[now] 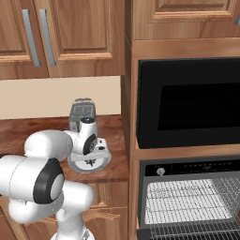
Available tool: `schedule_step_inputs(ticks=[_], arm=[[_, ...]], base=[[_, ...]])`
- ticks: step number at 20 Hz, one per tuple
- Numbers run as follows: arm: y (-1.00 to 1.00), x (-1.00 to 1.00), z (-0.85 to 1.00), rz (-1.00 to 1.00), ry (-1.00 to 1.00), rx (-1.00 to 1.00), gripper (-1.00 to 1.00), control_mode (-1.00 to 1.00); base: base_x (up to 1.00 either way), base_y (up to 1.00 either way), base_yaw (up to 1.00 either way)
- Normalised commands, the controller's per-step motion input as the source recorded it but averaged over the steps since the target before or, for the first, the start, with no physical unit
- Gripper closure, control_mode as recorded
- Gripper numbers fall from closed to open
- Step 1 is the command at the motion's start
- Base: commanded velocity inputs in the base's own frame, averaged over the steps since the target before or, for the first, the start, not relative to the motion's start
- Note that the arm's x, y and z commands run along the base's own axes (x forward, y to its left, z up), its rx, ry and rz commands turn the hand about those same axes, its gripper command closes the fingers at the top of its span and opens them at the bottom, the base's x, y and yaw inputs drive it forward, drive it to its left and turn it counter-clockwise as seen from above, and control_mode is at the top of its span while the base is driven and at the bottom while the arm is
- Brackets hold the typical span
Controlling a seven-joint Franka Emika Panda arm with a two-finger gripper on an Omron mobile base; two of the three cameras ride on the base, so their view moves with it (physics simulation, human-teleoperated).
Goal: Take the fish from the oven and place it on the plate on the counter.
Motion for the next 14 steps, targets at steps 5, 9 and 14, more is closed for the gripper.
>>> schedule_step_inputs(ticks=[5,9,14], arm=[[0.1,0.23,0.02,-0.05,0.05,0.0,1.0,-1.0],[0.08,0.16,0.0,-0.04,0.05,0.0,1.0,-1.0],[0.08,0.05,0.0,-0.02,0.0,0.0,1.0,-1.0]], base=[[0.0,0.0,0.0],[0.0,0.0,0.0],[0.0,0.0,0.0]])
